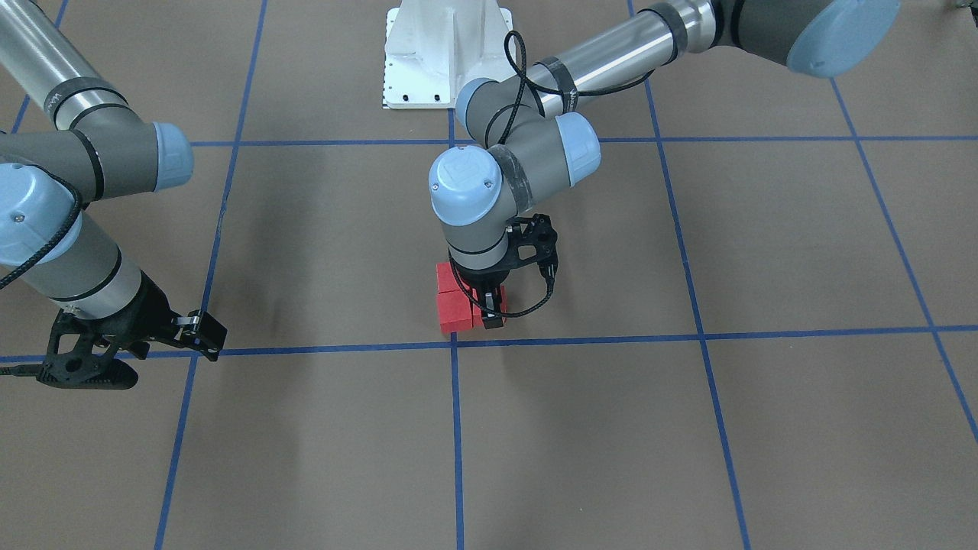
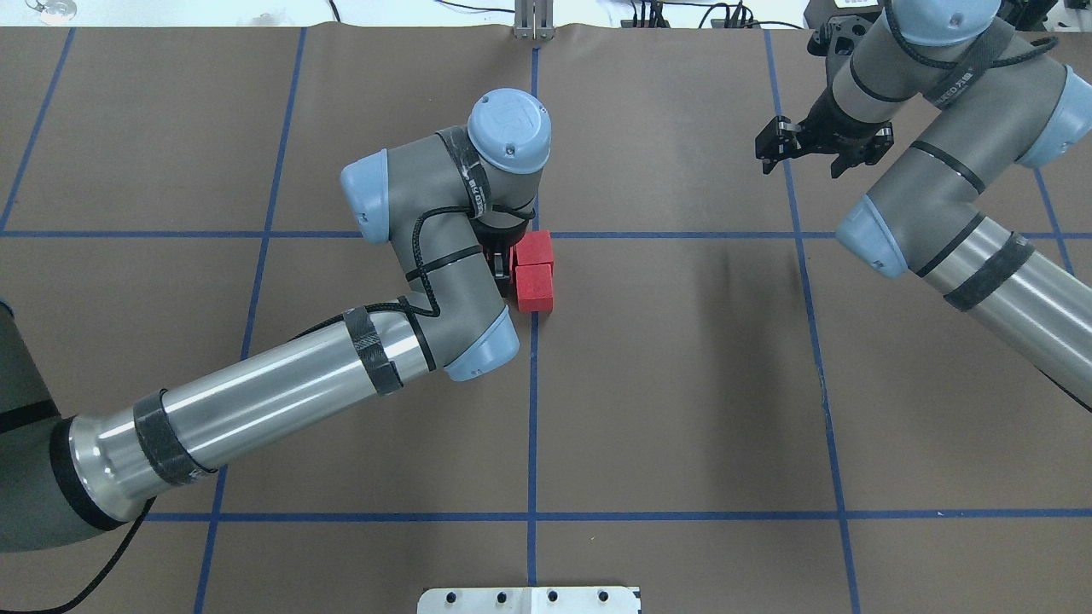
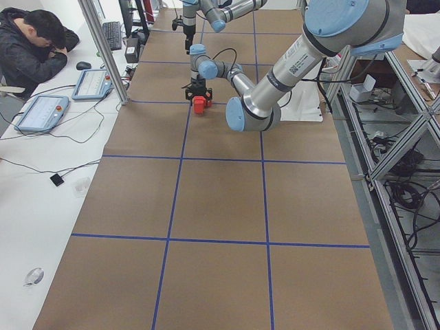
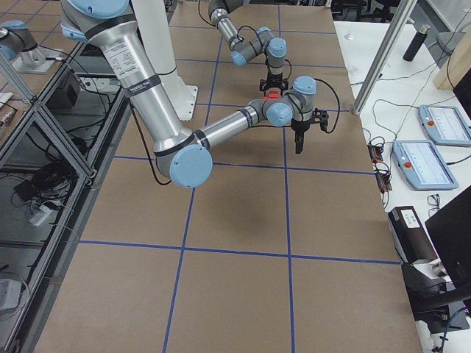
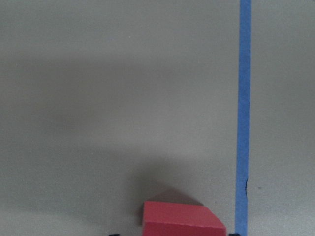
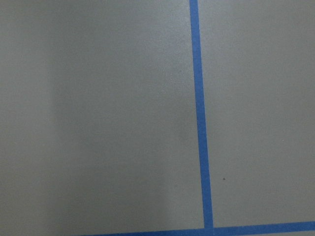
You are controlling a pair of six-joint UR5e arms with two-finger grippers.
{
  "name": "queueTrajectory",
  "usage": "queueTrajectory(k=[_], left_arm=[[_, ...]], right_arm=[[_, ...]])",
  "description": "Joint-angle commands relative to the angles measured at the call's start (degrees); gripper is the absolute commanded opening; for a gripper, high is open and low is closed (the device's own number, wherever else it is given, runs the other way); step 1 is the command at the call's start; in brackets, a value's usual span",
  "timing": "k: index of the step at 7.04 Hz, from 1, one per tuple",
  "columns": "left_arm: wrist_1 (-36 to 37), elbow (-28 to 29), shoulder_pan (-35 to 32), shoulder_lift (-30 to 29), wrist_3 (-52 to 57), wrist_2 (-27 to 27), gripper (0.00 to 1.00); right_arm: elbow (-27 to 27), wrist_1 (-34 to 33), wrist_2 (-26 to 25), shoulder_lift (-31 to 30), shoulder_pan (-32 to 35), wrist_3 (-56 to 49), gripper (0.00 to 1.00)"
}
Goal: Form red blocks into L shape at center
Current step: 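Lower the held cube beside the farther center cube, on the left gripper's side, then open the left gripper and release the cube beside the pair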
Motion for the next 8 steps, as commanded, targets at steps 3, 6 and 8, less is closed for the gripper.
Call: queueTrajectory(k=[3,6,8], left_arm=[[0.36,-0.51,-1.22,0.09,0.45,0.00,1.00],[13.74,-11.45,-3.16,0.79,4.90,-0.35,1.00],[17.58,-26.79,-3.51,10.83,19.34,-0.53,1.00]], right_arm=[[0.00,-0.09,0.09,0.09,0.12,0.00,0.99],[0.00,-0.09,0.09,0.26,0.39,0.00,0.99],[0.08,0.00,0.09,0.26,0.56,0.00,0.99]])
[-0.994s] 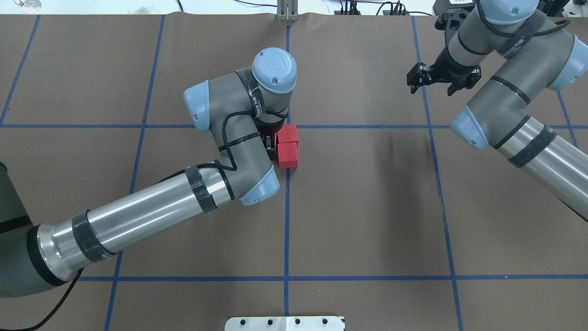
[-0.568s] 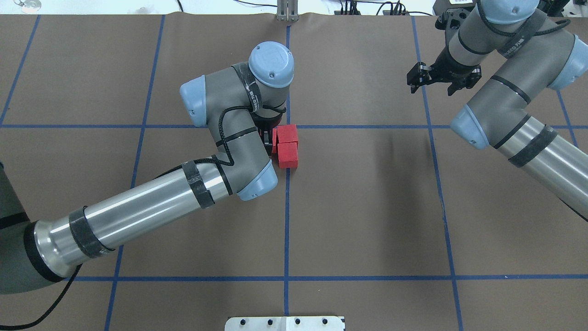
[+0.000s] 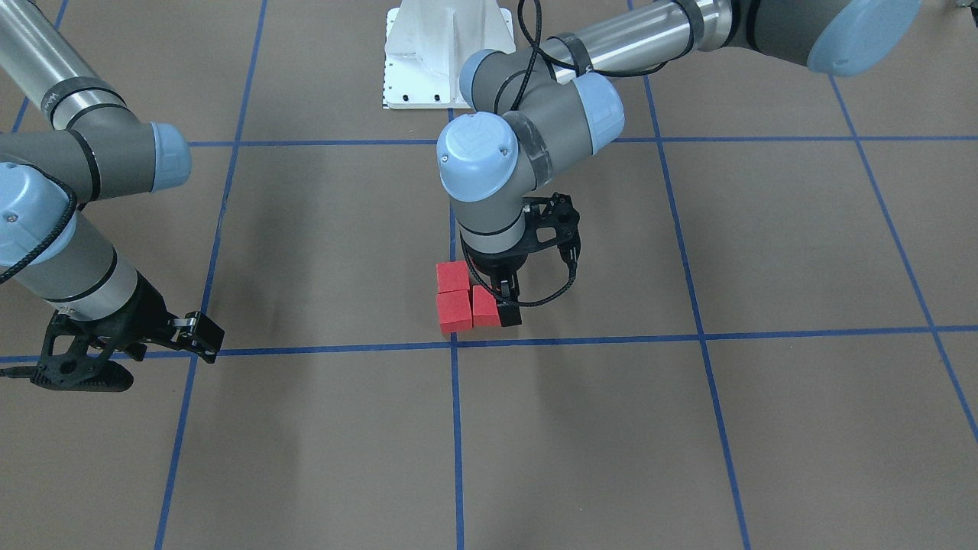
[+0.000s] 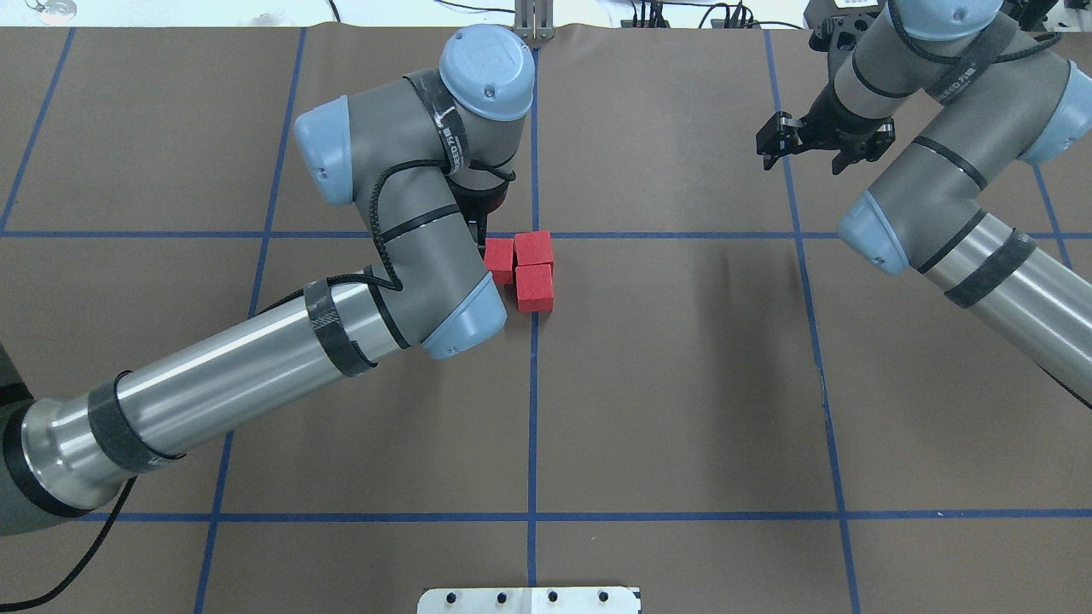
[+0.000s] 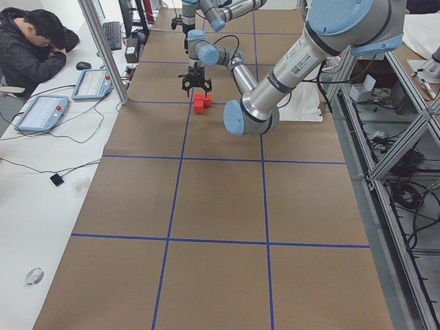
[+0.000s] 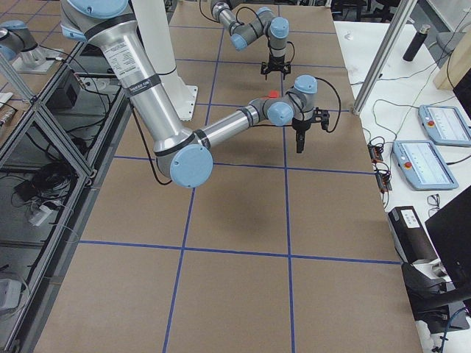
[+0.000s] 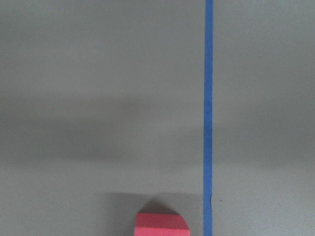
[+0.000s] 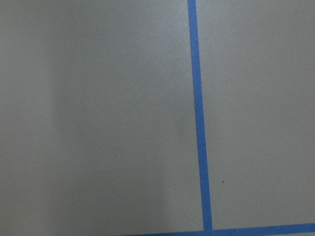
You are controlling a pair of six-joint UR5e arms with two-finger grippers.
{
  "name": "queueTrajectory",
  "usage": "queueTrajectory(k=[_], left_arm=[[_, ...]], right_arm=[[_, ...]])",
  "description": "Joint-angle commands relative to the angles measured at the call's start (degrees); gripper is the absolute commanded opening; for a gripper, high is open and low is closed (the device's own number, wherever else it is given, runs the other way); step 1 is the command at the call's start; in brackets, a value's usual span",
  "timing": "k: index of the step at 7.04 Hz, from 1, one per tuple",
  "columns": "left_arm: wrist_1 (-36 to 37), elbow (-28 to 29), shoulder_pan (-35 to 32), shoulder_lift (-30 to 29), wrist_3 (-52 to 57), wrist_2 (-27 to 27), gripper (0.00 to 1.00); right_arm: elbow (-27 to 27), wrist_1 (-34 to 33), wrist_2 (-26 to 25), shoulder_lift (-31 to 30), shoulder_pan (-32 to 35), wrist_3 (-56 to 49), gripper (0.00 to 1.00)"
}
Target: Form red blocks into L shape at center
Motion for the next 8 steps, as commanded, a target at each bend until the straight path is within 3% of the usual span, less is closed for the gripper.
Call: queueTrajectory(k=[1,3,4,5,6,7,8], left_arm=[[2.43,-16.08,-1.56,12.66,20.42,-0.14,1.00],[1.91,-20.09,-6.11,18.68,38.20,-0.14,1.00],[1.91,-21.06,-9.62,20.18,45.95,-0.23,1.00],[1.30,-21.67,-13.48,23.59,58.81,-2.93,1.00],[1.12,-21.59,-18.83,27.88,80.35,-11.83,1.00],[0.94,-21.33,-23.23,30.80,90.66,-14.35,1.00],[0.94,-20.81,-25.19,31.52,91.46,-14.03,1.00]], right_arm=[[0.17,-0.02,0.00,-0.54,0.32,0.00,0.99],[-0.53,-0.45,0.17,-1.60,3.29,-1.48,0.99],[-0.71,-1.67,2.18,-3.25,6.18,-8.63,0.99],[-2.19,-3.43,5.68,-3.88,10.04,-15.49,0.99],[-3.68,-3.88,7.54,-4.75,13.99,-20.86,0.99],[-3.79,-3.71,9.47,-7.20,17.08,-21.96,0.99],[-3.79,-3.71,10.88,-8.70,20.41,-21.71,0.99]])
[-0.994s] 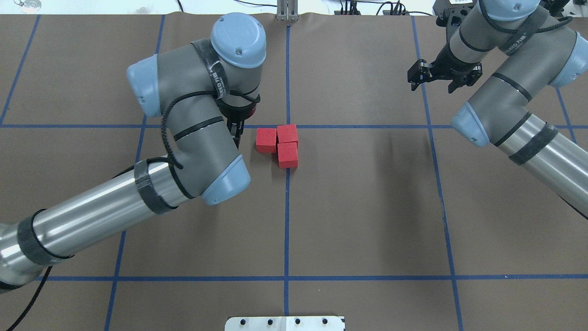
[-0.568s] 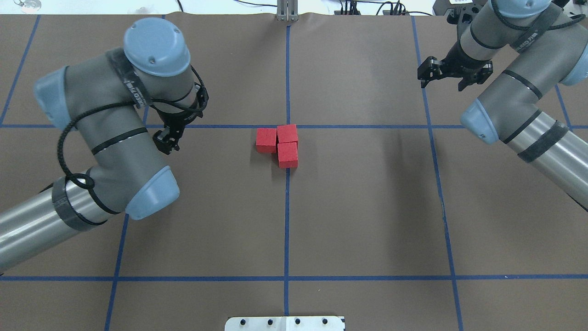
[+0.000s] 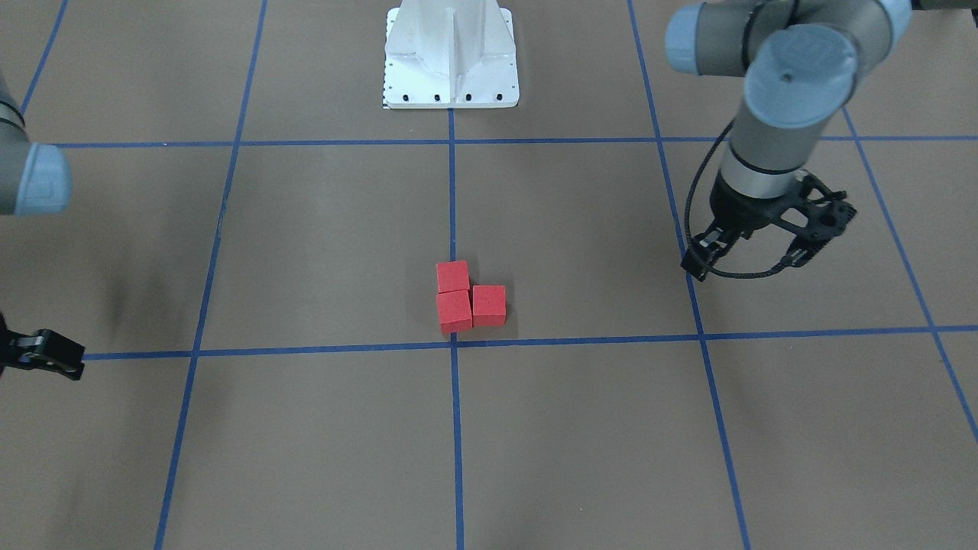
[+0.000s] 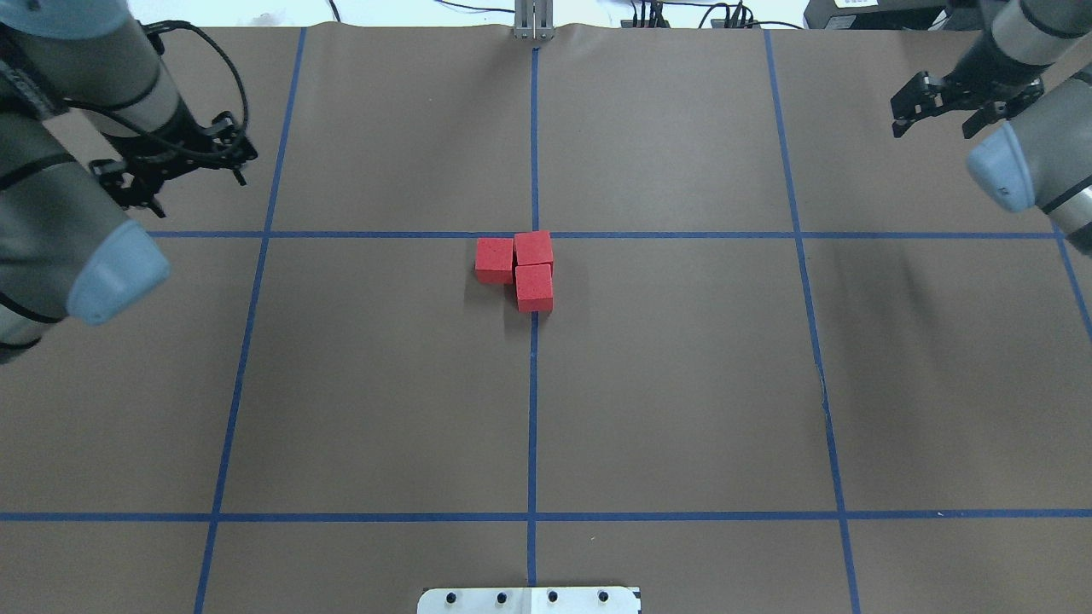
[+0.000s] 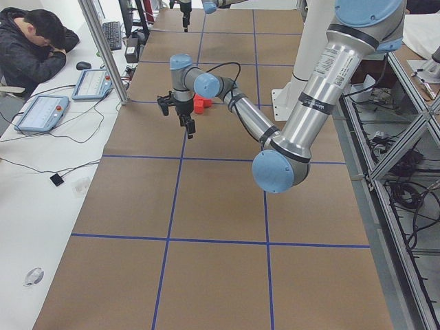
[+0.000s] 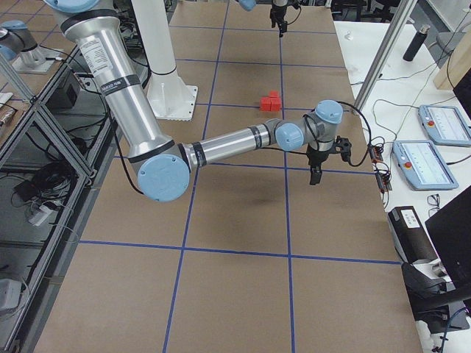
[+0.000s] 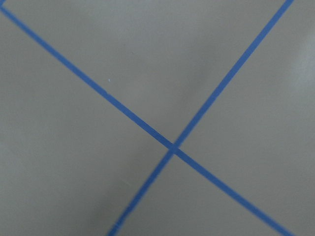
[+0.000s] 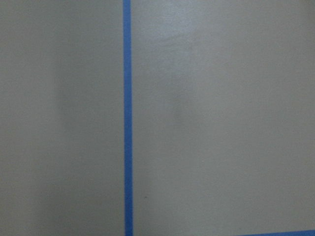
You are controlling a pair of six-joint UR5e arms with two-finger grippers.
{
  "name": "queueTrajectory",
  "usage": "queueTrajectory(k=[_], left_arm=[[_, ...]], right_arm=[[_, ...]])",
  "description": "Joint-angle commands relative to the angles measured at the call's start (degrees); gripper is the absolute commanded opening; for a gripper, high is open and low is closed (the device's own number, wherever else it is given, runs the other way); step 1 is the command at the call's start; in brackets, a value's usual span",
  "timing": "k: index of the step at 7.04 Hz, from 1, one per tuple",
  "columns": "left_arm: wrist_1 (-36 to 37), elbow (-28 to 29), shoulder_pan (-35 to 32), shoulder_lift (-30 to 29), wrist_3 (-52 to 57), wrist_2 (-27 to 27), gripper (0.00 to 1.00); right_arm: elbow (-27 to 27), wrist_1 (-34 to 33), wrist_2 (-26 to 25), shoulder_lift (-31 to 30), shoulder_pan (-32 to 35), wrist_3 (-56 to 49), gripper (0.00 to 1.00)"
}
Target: Form red blocks into L shape at center
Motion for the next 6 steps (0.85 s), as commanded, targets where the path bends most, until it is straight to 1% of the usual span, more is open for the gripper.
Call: queueTrajectory(k=[1,2,3,4,5,6], left_arm=[[-1.15,2.09,-9.26,3.08,12.89,-2.15,1.00],[-2.21,1.68,-13.32,7.18,27.82,-2.33,1.00],[-3.26,2.28,-16.40,8.96,41.98,-2.24,1.00],[-3.19,3.68,-18.96,9.33,47.08,-2.24,1.00],[-3.19,3.87,-20.46,10.55,46.78,-2.24,1.00],[-3.36,3.96,-20.48,11.00,46.52,-2.24,1.00]], right_arm=[[-0.44,-0.08,4.05,-3.54,8.49,-1.60,0.99],[-0.53,0.00,5.99,-4.86,11.40,-1.86,0.99],[-0.44,0.18,6.09,-6.70,12.65,-2.56,0.99],[-0.44,-0.34,6.09,-8.11,14.31,-6.92,0.99],[-0.53,-0.35,6.09,-10.22,15.81,-12.01,0.99],[0.34,0.61,5.92,-13.63,16.17,-15.45,0.99]])
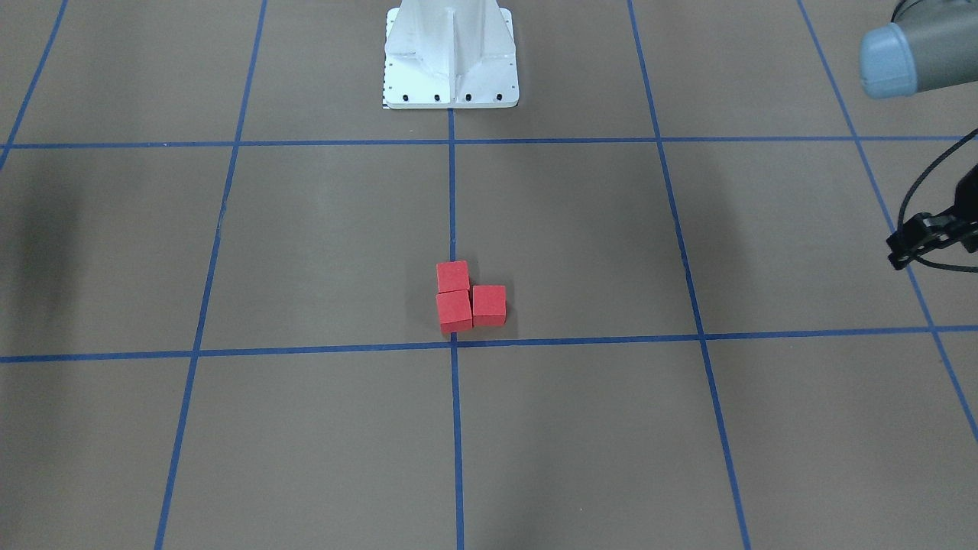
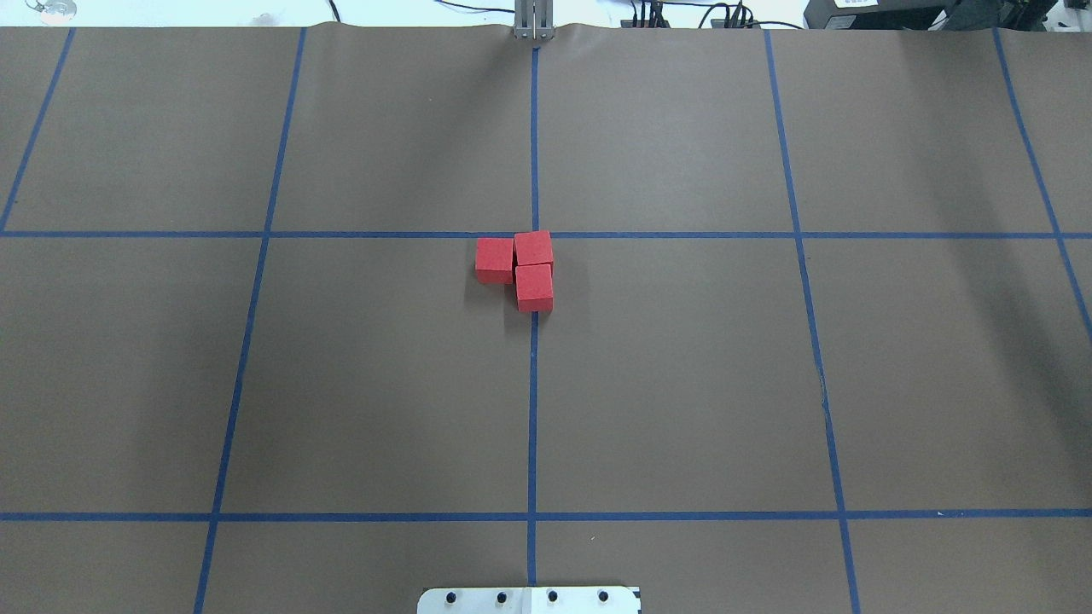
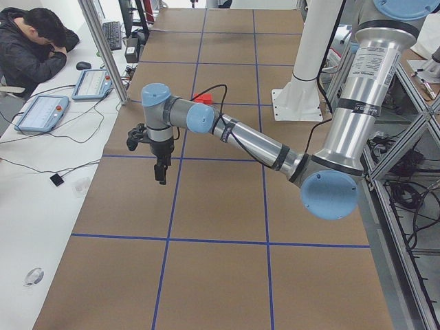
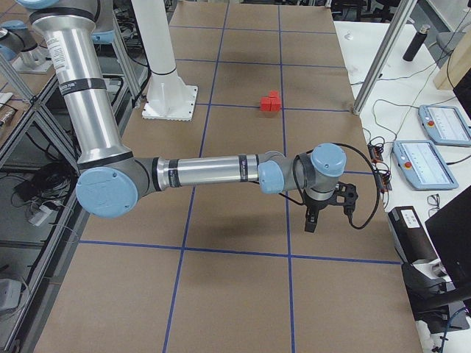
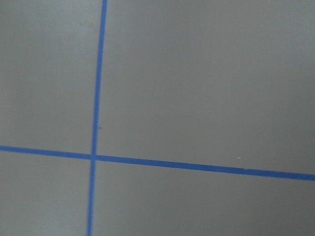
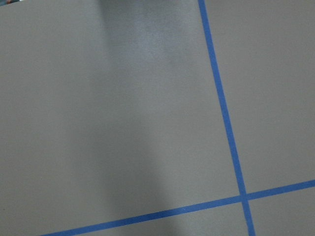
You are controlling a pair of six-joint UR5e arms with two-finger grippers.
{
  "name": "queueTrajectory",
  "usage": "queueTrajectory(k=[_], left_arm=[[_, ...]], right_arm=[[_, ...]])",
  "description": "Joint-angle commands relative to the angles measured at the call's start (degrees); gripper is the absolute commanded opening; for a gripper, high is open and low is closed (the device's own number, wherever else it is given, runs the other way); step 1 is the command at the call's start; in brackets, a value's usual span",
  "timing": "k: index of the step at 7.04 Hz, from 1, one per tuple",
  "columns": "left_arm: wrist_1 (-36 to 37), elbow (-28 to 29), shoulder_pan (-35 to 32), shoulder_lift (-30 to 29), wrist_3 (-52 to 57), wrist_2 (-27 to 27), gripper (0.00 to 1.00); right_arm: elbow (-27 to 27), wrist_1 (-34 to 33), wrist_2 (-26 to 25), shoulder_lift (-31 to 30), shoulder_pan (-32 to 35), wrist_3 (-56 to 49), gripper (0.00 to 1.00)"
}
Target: Form red blocks into L shape at center
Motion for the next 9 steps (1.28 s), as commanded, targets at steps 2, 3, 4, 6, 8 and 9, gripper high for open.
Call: queueTrajectory(k=[2,3,4,6,8,9], left_arm=[[-4.10,1.16,-0.56,0.86,1.32,0.18,1.00],[-6.04,1.34,-0.56,4.60,1.67,0.26,1.00],[-12.76,3.52,-0.82,6.64,1.93,0.17,1.00],[-19.94,5.73,-2.31,12.72,10.53,-0.26,1.00],[-19.08,5.56,-6.60,15.88,10.81,-10.76,1.00],[-16.29,5.04,-8.02,16.41,10.81,-11.16,1.00]], right_arm=[[1.18,4.64,-1.68,-7.05,0.94,-4.79,0.99],[0.83,6.31,-1.95,-6.89,0.94,-4.88,0.99],[0.66,6.15,-1.77,-6.98,0.94,-4.88,0.99],[-0.04,5.62,-1.25,-6.72,0.94,-4.97,0.99],[0.82,4.66,-0.89,-6.54,1.11,-5.06,0.99],[3.70,-0.74,-0.89,-6.37,1.46,-5.06,0.99]])
